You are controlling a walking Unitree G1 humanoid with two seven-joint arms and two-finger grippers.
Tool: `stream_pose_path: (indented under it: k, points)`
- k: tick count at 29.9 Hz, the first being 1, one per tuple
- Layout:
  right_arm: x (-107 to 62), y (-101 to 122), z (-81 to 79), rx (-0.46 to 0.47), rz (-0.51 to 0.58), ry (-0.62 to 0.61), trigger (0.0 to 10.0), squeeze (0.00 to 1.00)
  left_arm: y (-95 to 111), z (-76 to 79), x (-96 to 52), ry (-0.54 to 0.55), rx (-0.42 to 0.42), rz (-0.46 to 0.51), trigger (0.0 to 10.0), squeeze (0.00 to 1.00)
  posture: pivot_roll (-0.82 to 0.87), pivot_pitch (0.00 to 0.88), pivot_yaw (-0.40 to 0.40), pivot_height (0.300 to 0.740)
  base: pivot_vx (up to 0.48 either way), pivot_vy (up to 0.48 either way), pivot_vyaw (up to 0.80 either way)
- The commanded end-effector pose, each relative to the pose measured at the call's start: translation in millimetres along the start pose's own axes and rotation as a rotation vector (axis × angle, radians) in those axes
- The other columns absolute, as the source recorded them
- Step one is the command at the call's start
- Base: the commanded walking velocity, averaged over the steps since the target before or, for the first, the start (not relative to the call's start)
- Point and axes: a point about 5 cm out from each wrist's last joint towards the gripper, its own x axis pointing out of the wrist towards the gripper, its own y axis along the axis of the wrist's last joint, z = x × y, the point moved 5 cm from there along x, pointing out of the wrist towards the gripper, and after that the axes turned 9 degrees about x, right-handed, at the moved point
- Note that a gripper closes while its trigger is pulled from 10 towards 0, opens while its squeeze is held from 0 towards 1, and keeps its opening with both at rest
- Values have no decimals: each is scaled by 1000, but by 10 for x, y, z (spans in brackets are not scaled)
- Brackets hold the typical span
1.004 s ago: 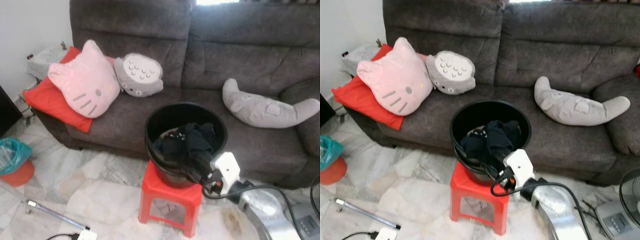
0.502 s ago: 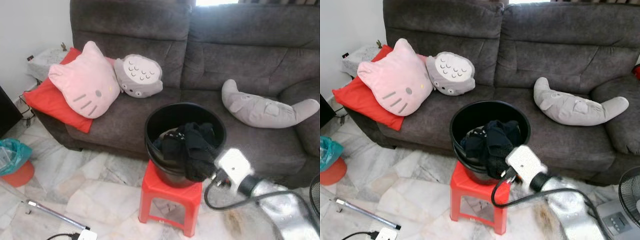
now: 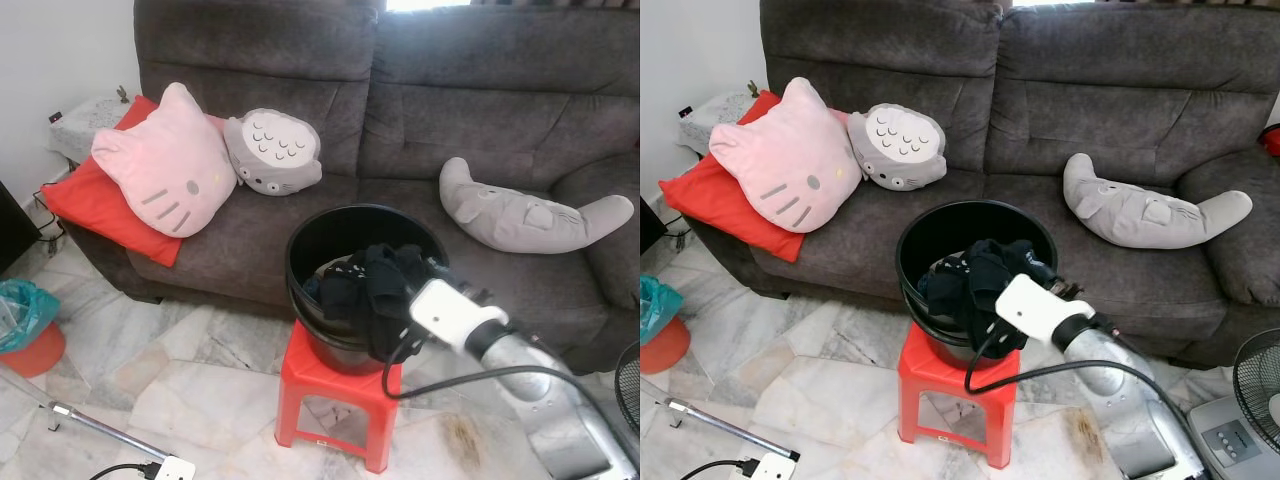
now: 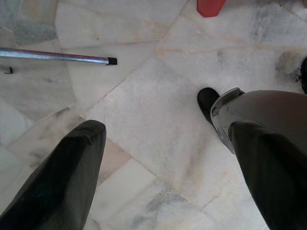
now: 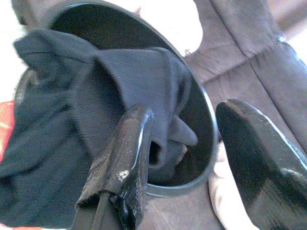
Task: Hang hanger
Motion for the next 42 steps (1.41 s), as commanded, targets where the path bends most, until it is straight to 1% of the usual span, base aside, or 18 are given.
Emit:
stream_pose_path:
  k: [1,3,7,10,14,16,21,23,33,34,35,38,39,40,42]
  points:
    - [26,16,-26,-8,8,16,10000,0,-27,-14,-6,2,6,-7,10000,0,-154,0,21,740,0,0,0]
    - [33,35,-47,7,18,29,10000,0,-15,-14,-4,3,5,-3,10000,0,-148,0,18,740,0,0,0]
    - [6,148,-179,11,73,98,10000,0,-1,-8,-2,2,4,3,10000,0,-153,0,18,740,0,0,0]
    - [-10,112,-246,8,64,132,10000,0,3,0,-1,0,4,4,10000,0,-154,0,18,740,0,0,0]
    - [-15,81,-256,1,58,138,10000,0,4,3,-1,0,4,4,10000,0,-154,0,18,740,0,0,0]
    - [-15,54,-235,-7,51,131,10000,0,0,4,-1,1,2,3,10000,0,-154,0,18,740,0,0,0]
    - [19,16,-118,-23,35,88,10000,0,-10,4,-2,3,-3,-2,10000,0,-152,0,14,740,0,0,0]
    - [24,17,-112,-38,35,92,10000,0,-18,7,-4,3,-4,-5,10000,0,-152,0,14,740,0,0,0]
    - [20,-6,-68,-47,28,78,10000,0,-36,-11,-8,6,-7,-10,10000,0,-152,0,14,740,0,0,0]
    - [21,-36,-33,-55,13,62,10000,0,-34,-18,-7,6,-7,-10,10000,0,-153,0,16,740,0,0,0]
    - [21,-36,-33,-55,13,62,10000,0,-34,-18,-7,6,-7,-10,10000,0,-153,0,16,740,0,0,0]
    - [26,-158,8,-102,-44,43,10000,0,-37,-37,-9,7,-6,-11,10000,0,-153,0,16,740,0,0,0]
    - [26,-158,8,-102,-44,43,10000,0,-37,-37,-9,7,-6,-11,10000,0,-153,0,16,740,0,0,0]
    - [25,-216,35,-103,-69,28,10000,0,-42,-40,-10,7,-7,-13,10000,0,-153,0,16,740,0,0,0]
    - [25,-227,46,-97,-73,22,10000,0,-44,-36,-10,7,-7,-13,10000,0,-153,0,16,740,0,0,0]
